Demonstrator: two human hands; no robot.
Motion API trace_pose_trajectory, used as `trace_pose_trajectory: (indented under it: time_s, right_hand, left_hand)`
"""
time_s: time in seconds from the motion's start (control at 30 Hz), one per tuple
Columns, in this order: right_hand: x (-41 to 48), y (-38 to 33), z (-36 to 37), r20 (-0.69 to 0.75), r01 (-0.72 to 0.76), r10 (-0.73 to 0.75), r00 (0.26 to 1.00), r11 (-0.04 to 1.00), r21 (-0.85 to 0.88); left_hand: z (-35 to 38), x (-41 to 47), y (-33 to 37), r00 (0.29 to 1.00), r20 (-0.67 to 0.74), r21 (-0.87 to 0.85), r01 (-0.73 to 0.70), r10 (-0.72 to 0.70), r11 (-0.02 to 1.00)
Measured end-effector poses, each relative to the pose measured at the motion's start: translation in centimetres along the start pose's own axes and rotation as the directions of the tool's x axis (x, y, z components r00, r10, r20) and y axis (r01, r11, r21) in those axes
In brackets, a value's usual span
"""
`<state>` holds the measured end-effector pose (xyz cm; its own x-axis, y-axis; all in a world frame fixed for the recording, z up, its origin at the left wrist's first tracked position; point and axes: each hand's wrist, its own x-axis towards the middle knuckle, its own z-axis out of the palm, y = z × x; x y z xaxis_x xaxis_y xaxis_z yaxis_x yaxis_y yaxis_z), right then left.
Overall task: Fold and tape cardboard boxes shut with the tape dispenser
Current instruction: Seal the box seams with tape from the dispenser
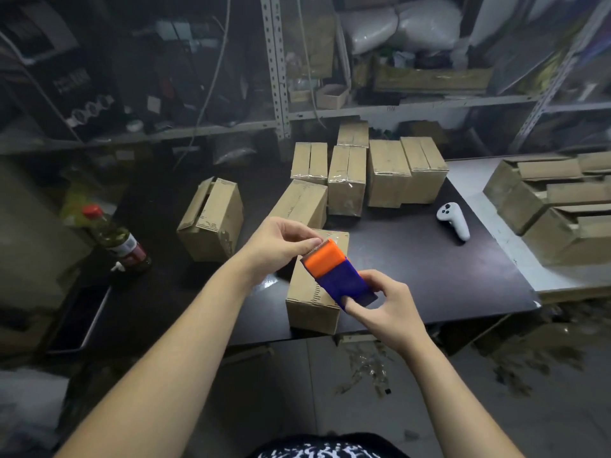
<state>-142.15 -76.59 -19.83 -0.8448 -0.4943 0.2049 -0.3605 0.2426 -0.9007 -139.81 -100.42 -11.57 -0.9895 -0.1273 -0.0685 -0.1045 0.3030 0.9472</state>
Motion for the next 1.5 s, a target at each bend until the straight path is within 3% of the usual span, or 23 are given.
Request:
trace_pose_trajectory:
  time_s: [0.37, 0.57, 0.73, 0.83, 0.97, 1.07, 1.27, 1.4, 1.5]
  right_hand:
    - [1.1, 0.3, 1.8, 0.034, 0.016, -0.013, 0.999, 0.995, -0.103]
    - [1.1, 0.9, 1.8, -0.026, 0.114, -0.121, 0.992, 0.973, -0.2]
    - [-0.5, 3.7, 1.0, -0.07, 0.031, -0.053, 0.996, 0.957, -0.289]
    - [-1.1, 4.9, 0.6, -0.089, -0.014, -0.009, 0.996, 0.967, -0.254]
    - [-0.8, 4.8, 0.9, -0.092, 0.008, -0.034, 0.995, 0.962, -0.272]
    - [-1.1, 5.0, 0.8, -0.182, 0.031, -0.104, 0.978, 0.93, -0.365]
    - [-0.5, 4.3, 1.3, -0.285, -0.127, 0.002, 0.958, 0.899, -0.42]
    - [0.3, 3.0, 1.4, -0.424, -0.331, 0.127, 0.897, 0.827, -0.453]
    - [1.3, 2.0, 1.6, -0.478, -0.435, 0.218, 0.851, 0.802, -0.41]
  left_hand:
    - [0.9, 0.0, 0.3, 0.97, -0.156, 0.175, -0.16, 0.188, 0.972]
    - [1.0, 0.2, 0.2, 0.963, -0.158, 0.182, -0.19, 0.219, 0.965]
    - [-0.7, 1.1, 1.2, 0.903, -0.345, 0.178, -0.206, 0.257, 0.962]
    - [-2.1, 1.6, 2.1, 0.897, -0.285, 0.264, -0.266, 0.338, 0.927]
    - [-2.3, 2.2, 2.1, 0.876, -0.382, 0.24, -0.214, 0.295, 0.947]
    - [-2.7, 2.3, 2.1, 0.87, -0.408, 0.196, -0.212, 0.276, 0.957]
    - [-1.2, 1.7, 2.3, 0.866, -0.313, 0.263, -0.316, 0.39, 0.912]
    - [1.0, 1.4, 2.3, 0.757, -0.161, 0.389, -0.54, 0.633, 0.746]
    - [2.8, 1.4, 1.7, 0.703, -0.137, 0.419, -0.597, 0.698, 0.684]
